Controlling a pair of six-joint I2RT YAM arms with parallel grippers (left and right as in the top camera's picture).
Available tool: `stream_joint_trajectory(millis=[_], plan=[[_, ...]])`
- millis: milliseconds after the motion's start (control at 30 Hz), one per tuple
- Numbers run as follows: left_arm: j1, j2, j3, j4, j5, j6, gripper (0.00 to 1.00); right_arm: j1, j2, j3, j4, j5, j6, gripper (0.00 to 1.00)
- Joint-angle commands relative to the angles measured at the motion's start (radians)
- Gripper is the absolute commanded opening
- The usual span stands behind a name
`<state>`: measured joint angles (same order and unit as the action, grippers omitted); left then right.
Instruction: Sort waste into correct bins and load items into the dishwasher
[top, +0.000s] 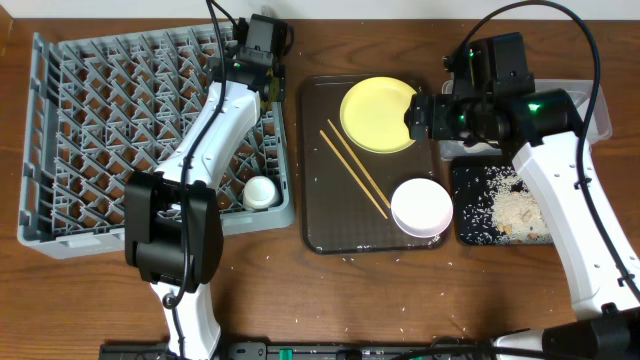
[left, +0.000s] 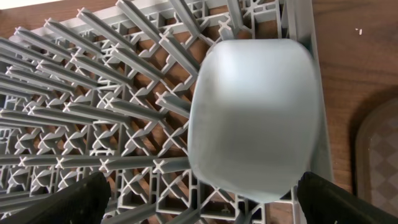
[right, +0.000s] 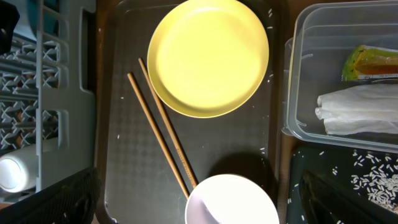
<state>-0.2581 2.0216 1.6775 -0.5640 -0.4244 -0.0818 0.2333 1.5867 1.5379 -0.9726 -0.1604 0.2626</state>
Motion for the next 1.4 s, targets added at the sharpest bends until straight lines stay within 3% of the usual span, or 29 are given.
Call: stream_joint_trajectory(millis=[0,100,300,767,1367], plan=[[0.003,-0.068,0.011,-0.006,0.036,-0.006,0.98,-0.002,0.003,-0.002,-0.001,0.003,0.006,0.99],[0.003,-0.154,0.011,-0.087,0.209,-0.028,0.98,-0.002,0.003,-0.002,-0.001,0.003,0.006,0.99],[0.002,-0.182,-0.019,-0.317,0.570,-0.162,0.84,-0.002,0.003,-0.002,-0.001,0.003,0.006,0.99],[-0.063,-0.150,-0.201,-0.297,0.590,-0.212,0.79,-0.002,0.003,-0.002,-0.001,0.003,0.006,0.99],[-0.160,-0.150,-0.248,-0.464,0.589,-0.244,0.77,-0.002,0.003,-0.002,-0.001,0.003,0.006,0.99]])
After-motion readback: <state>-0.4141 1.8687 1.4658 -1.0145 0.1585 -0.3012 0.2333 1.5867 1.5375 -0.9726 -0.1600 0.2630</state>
